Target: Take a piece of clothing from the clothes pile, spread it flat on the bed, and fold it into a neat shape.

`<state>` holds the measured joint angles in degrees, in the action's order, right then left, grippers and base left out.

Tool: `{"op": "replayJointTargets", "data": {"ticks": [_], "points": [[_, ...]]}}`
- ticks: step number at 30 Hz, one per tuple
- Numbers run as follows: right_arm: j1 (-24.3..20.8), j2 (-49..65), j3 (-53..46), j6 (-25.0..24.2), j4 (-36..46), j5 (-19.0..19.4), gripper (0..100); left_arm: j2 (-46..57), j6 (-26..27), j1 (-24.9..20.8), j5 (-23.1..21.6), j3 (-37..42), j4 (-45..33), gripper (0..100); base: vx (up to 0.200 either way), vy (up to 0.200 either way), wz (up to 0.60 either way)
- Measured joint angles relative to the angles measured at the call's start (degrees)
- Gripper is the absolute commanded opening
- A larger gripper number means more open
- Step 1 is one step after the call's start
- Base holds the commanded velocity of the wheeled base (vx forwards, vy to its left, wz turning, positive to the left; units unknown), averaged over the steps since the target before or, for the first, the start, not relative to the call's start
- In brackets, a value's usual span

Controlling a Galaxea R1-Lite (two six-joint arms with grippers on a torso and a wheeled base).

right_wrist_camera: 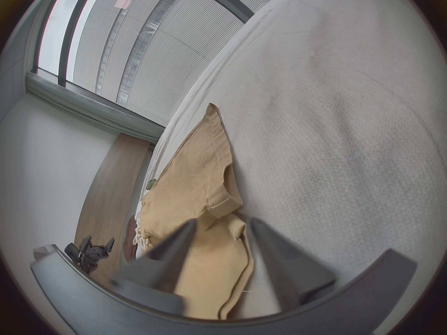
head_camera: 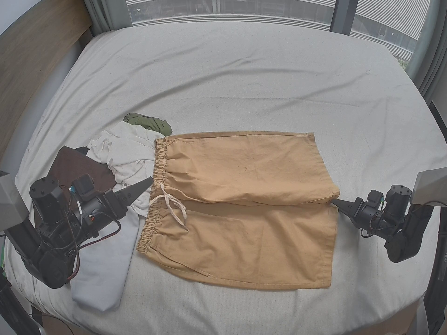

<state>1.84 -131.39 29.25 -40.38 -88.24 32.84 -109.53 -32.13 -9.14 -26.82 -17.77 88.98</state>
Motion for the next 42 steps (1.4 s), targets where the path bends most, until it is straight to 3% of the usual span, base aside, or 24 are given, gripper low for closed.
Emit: {"op": "replayJointTargets", "data": {"ticks": [11,42], "points": [[3.7,5.2,0.5,0.9,0.2,0.2,100,-0.8,7.3,4.0,-6.3,6.1,0.0,100,0.0,0.0,0.0],[-0.1,12.4,-1.1,0.8,0.1,0.1,100,-14.3,11.7,7.6,-6.1,7.8,0.0,100,0.0,0.0,0.0]]}}
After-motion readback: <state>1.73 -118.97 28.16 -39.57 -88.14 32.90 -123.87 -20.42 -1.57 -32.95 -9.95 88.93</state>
